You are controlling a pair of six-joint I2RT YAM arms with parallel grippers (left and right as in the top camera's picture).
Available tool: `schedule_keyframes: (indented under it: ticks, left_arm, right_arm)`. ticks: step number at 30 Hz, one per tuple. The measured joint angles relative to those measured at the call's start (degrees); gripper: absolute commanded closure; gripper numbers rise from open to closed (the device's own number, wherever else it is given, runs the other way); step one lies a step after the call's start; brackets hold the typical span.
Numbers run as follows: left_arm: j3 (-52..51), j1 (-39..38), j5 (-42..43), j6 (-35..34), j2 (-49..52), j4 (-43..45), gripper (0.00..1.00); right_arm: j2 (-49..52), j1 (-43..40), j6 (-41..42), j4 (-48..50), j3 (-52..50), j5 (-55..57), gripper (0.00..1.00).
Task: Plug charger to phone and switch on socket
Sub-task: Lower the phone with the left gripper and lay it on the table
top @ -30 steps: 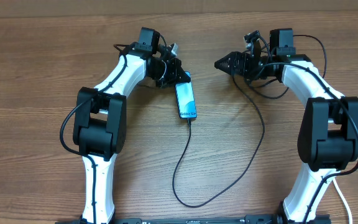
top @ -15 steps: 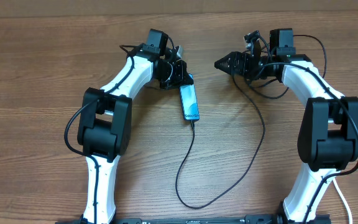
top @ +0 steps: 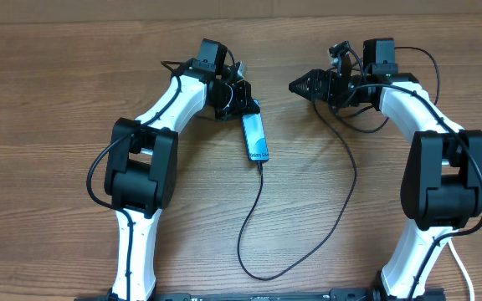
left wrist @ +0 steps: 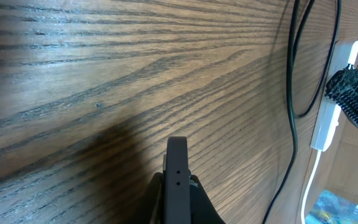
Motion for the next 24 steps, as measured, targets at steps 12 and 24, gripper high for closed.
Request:
schedule_keyframes:
  ticks: [12, 24]
  left_arm:
    - [0.00, 0.00, 2.27, -4.28, 2.01, 1.44, 0.96]
    - [0.00, 0.00, 2.05, -5.84, 2.32, 1.46, 0.96]
  right_arm:
    - [0.00, 0.00, -0.02, 0.00, 0.00, -0.02, 0.00]
    - [0.00, 0.00, -0.04, 0.02, 0.00, -0.02, 0.00]
